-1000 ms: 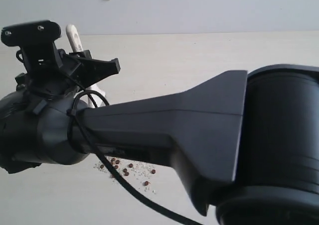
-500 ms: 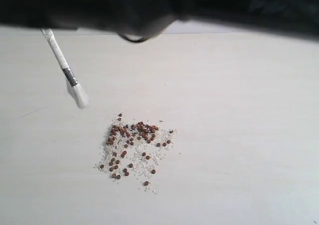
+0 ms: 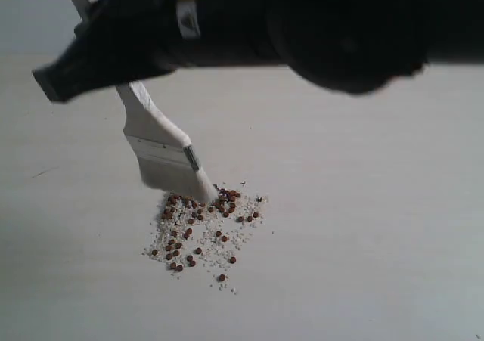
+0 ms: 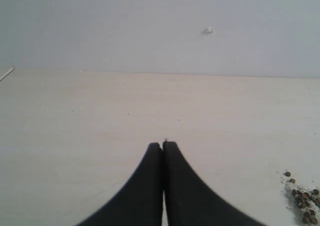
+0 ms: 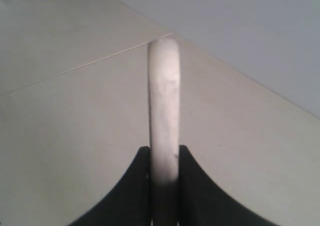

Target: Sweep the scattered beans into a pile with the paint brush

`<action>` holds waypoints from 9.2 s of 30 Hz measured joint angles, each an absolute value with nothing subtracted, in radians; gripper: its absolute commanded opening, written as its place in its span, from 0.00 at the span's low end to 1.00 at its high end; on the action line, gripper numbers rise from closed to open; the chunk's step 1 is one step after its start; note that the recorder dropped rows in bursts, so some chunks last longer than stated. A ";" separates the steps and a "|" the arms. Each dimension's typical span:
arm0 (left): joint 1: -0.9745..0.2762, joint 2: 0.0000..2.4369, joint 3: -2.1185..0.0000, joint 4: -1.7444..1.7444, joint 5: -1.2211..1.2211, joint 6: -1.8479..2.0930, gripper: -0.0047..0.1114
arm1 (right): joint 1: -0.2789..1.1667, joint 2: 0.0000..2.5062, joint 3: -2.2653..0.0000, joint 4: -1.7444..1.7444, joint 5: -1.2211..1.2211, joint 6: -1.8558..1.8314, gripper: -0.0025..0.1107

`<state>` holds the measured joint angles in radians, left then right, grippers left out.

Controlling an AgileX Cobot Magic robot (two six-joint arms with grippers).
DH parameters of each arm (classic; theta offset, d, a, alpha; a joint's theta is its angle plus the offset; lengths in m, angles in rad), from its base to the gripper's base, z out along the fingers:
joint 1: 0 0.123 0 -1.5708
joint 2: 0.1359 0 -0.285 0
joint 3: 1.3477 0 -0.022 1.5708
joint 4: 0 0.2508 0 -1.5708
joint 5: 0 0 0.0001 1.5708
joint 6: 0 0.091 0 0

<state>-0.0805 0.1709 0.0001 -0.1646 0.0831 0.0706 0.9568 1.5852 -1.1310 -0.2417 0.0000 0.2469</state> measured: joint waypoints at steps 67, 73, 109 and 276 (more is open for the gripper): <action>-0.081 0.171 0.000 -0.165 0.083 0.071 0.04 | 0.513 1.820 -0.941 -1.444 -1.210 1.067 0.02; -0.081 0.171 0.000 -0.165 0.083 0.071 0.04 | 0.513 1.828 -0.904 -1.562 -1.215 1.140 0.02; -0.081 0.171 0.000 -0.165 0.083 0.071 0.04 | 0.387 2.148 -1.266 -1.548 -1.219 1.073 0.02; -0.081 0.171 0.000 -0.165 0.083 0.071 0.04 | 0.482 2.105 -1.398 -1.501 -1.079 0.855 0.02</action>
<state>-0.0805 0.1709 0.0001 -0.1646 0.0831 0.0706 0.4823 2.1046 -1.3975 -1.5007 -1.0785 0.8550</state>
